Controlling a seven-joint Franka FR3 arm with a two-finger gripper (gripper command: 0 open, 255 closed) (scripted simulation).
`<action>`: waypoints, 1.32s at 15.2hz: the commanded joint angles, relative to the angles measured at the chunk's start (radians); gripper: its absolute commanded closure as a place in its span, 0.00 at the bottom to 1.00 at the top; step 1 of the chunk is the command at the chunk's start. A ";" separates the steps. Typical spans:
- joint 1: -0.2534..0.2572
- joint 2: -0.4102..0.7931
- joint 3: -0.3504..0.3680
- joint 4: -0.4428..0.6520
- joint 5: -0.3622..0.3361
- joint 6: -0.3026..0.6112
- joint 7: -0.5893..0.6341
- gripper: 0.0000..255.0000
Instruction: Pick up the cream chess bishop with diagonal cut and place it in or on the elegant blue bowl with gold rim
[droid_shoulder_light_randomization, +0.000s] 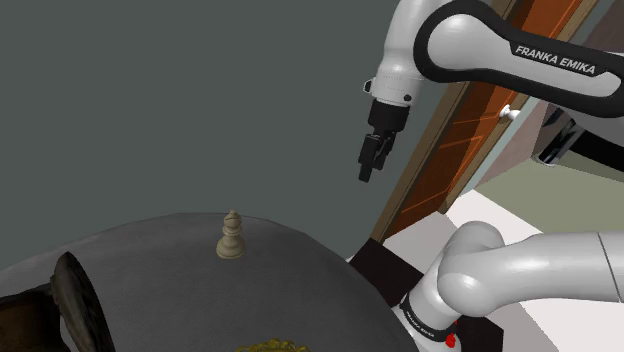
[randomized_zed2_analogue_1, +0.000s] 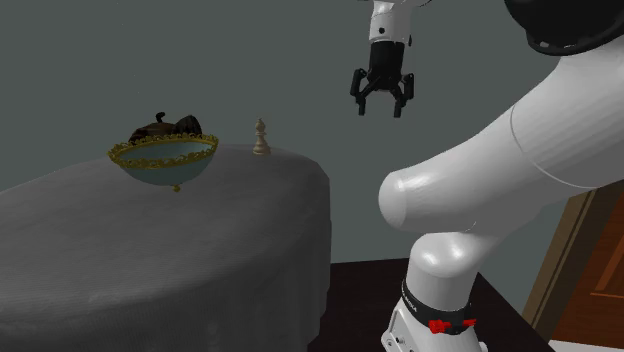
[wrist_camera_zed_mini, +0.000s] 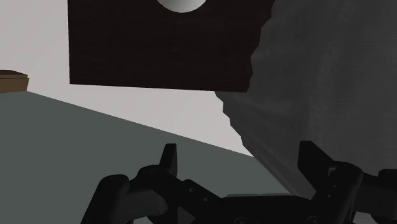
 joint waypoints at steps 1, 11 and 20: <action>0.000 0.000 0.000 0.000 0.000 0.000 0.000 0.00; 0.049 0.187 0.223 0.142 0.118 0.101 0.235 0.00; 0.063 0.441 0.421 0.367 0.109 0.179 0.464 0.00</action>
